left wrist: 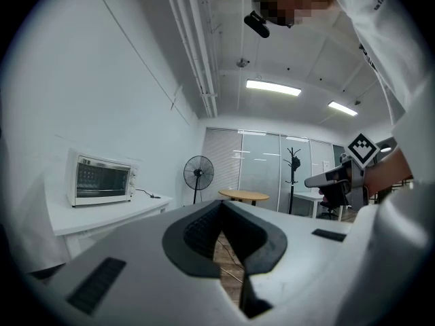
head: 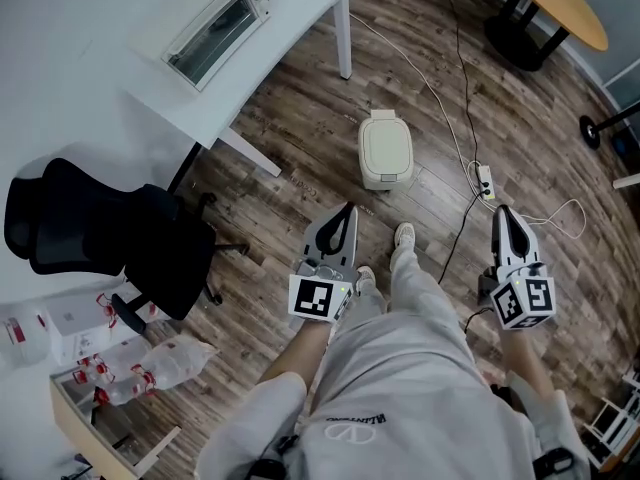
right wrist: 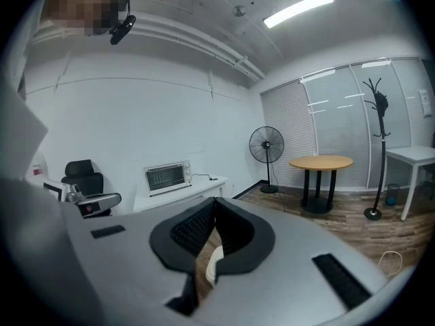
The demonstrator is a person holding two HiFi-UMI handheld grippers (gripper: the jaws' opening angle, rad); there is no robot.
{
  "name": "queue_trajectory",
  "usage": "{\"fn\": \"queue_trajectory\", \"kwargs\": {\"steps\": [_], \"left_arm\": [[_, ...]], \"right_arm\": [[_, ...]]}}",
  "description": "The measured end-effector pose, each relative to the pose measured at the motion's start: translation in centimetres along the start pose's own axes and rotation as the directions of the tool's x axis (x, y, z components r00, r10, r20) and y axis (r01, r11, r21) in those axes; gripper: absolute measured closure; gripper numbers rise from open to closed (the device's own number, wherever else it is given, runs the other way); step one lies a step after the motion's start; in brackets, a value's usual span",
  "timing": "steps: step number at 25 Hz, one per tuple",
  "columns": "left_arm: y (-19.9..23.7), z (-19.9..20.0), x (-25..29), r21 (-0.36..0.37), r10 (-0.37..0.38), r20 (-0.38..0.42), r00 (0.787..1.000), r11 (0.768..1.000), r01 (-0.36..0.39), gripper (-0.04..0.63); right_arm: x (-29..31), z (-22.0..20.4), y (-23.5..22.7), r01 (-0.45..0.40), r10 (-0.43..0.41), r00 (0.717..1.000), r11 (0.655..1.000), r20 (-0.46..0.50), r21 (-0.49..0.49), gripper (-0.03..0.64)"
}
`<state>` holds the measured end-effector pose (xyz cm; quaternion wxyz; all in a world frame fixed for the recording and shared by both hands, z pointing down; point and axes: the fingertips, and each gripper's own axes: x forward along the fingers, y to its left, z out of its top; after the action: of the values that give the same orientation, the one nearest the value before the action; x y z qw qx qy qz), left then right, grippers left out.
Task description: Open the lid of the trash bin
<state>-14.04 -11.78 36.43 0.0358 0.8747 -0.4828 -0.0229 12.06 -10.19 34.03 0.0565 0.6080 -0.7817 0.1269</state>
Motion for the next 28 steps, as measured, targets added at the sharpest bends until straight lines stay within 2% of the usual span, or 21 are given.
{"fn": "queue_trajectory", "kwargs": {"steps": [9, 17, 20, 23, 28], "left_arm": [[-0.8, -4.2, 8.6, 0.013, -0.007, -0.105, 0.994, 1.000, 0.008, 0.597], [-1.6, -10.4, 16.9, 0.012, 0.011, -0.222, 0.975, 1.000, -0.008, 0.597], [-1.5, -12.2, 19.8, 0.011, 0.028, -0.234, 0.972, 1.000, -0.026, 0.597], [-0.9, -14.6, 22.2, 0.011, 0.038, -0.253, 0.967, 0.999, -0.036, 0.597], [0.6, -21.8, 24.4, -0.012, 0.041, -0.328, 0.944, 0.999, -0.048, 0.597]], "right_arm": [[8.4, -1.9, -2.7, -0.127, 0.127, 0.990, 0.992, -0.065, 0.006, 0.600], [16.5, -5.9, -4.3, -0.300, 0.303, 0.939, 0.953, -0.162, 0.040, 0.600], [19.6, -8.0, -5.0, -0.350, 0.354, 0.915, 0.935, -0.193, 0.058, 0.600], [22.5, -10.6, -5.6, -0.361, 0.374, 0.901, 0.927, -0.219, 0.097, 0.600], [26.8, -17.8, -5.5, -0.368, 0.395, 0.871, 0.918, -0.293, 0.145, 0.600]]}}
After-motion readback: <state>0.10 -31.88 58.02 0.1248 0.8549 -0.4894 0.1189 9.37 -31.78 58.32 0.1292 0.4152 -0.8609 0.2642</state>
